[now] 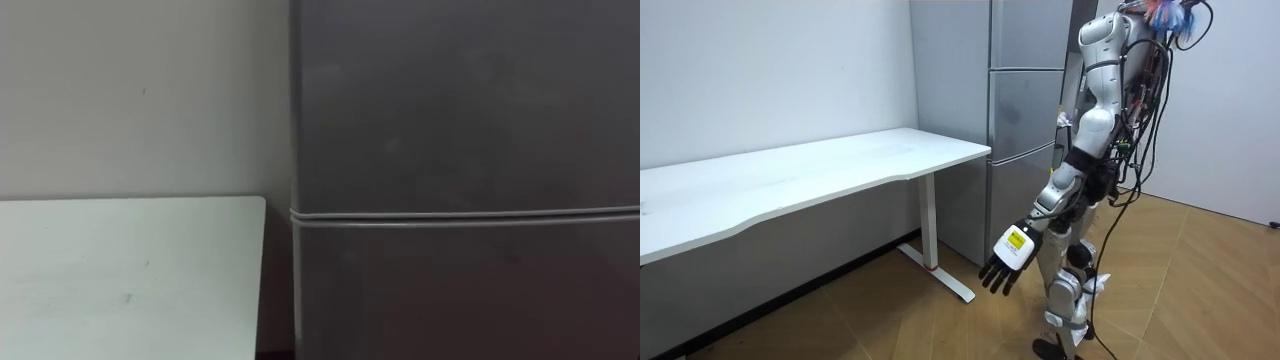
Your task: Put the bottle in the upper fridge
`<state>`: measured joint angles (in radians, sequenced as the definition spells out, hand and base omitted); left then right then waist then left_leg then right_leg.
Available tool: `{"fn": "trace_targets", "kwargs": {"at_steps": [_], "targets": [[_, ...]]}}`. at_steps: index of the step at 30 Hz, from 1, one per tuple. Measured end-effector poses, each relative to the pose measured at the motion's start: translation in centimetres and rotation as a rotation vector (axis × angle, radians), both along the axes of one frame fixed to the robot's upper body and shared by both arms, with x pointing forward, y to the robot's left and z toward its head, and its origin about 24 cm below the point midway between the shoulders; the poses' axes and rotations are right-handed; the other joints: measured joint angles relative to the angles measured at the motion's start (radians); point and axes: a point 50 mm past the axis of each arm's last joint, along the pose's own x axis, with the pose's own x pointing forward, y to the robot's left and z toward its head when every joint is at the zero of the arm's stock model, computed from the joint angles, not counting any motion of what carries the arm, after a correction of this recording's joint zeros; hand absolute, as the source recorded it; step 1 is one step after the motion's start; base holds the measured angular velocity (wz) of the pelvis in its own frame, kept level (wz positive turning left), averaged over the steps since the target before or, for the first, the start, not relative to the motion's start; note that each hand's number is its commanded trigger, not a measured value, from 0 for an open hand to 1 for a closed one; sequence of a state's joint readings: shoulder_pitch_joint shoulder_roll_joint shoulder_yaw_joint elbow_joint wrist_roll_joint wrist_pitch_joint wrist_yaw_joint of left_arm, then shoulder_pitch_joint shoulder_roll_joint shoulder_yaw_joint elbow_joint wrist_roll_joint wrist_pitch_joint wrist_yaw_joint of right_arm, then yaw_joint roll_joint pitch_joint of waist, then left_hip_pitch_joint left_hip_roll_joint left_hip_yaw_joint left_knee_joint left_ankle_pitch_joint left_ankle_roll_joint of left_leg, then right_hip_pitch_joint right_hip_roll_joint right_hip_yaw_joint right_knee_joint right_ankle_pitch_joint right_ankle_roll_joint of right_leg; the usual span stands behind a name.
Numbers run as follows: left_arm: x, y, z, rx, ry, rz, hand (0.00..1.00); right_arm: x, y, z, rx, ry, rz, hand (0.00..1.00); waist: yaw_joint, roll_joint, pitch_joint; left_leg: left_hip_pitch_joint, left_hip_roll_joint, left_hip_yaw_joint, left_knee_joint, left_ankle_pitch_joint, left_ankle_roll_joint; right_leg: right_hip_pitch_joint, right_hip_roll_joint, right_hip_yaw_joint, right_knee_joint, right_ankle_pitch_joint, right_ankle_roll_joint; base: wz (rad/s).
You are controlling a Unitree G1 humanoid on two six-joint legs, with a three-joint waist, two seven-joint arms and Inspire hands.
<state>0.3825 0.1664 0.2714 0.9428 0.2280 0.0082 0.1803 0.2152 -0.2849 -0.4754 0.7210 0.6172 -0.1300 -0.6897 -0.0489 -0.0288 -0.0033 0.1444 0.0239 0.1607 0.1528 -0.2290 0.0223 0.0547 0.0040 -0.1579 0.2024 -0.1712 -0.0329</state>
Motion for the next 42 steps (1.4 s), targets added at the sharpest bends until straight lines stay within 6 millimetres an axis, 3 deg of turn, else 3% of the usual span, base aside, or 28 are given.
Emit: {"fn": "trace_targets", "kwargs": {"at_steps": [2,5,14,18,23,26,31,42], "targets": [[0.1,-0.4,-0.1,-0.004,-0.005,0.002,0.00,-1.3,2.5,-2.6,0.100,0.106,0.056,0.00,0.004,-0.001,0.0000,0.007,0.000,0.006,-0.002,-0.001,-0.001,0.002,0.000,0.005,0.003,-0.001,-0.001,-0.13],[0.1,-1.0,-0.5,-0.022,-0.002,0.014,0.00,-2.2,4.6,-4.5,0.188,0.198,0.144,0.00,0.004,0.008,0.0007,0.008,0.000,0.020,-0.002,-0.003,0.001,-0.002,-0.001,0.009,0.003,0.000,0.000,-0.11],[-0.7,-2.9,-1.3,-0.093,0.053,0.021,0.00,-4.9,8.7,-7.7,0.387,0.358,0.409,0.00,0.007,0.027,0.0005,0.007,0.000,0.019,0.000,-0.006,0.003,-0.003,0.000,0.012,0.000,0.002,0.002,0.00],[-0.2,-3.7,-1.8,-0.155,0.048,0.030,0.00,-4.5,10.7,-8.5,0.488,0.354,0.593,0.00,0.022,0.044,-0.0003,0.009,0.000,0.026,0.000,-0.006,0.003,-0.003,0.000,0.014,0.000,0.002,0.002,-0.01],[0.5,-4.8,-2.2,-0.260,0.017,0.086,0.00,-2.1,13.1,-9.2,0.585,0.378,0.928,0.00,0.036,0.057,-0.0001,0.006,0.001,0.024,-0.001,-0.007,0.003,-0.005,0.000,0.015,0.002,0.002,0.002,0.00],[0.4,-5.1,-2.3,-0.314,0.006,0.136,0.00,-1.0,13.9,-9.3,0.624,0.371,1.031,0.00,0.058,0.056,-0.0002,0.006,0.000,0.021,0.000,-0.007,0.003,-0.003,-0.001,0.008,-0.001,0.002,0.002,0.04],[-0.2,-5.2,-2.4,-0.359,0.008,0.194,0.00,-0.8,14.6,-9.6,0.698,0.364,1.089,0.00,0.083,0.047,-0.0019,-0.007,-0.001,-0.002,0.012,-0.007,0.004,0.003,-0.004,-0.012,-0.017,0.005,0.004,0.14],[0.2,-5.1,-2.3,-0.366,-0.016,0.216,0.00,-1.7,14.9,-9.9,0.784,0.330,1.070,0.00,0.082,0.040,-0.0004,0.005,0.000,-0.011,0.010,-0.010,0.003,0.031,-0.004,-0.035,-0.034,0.004,0.006,0.05]]}}
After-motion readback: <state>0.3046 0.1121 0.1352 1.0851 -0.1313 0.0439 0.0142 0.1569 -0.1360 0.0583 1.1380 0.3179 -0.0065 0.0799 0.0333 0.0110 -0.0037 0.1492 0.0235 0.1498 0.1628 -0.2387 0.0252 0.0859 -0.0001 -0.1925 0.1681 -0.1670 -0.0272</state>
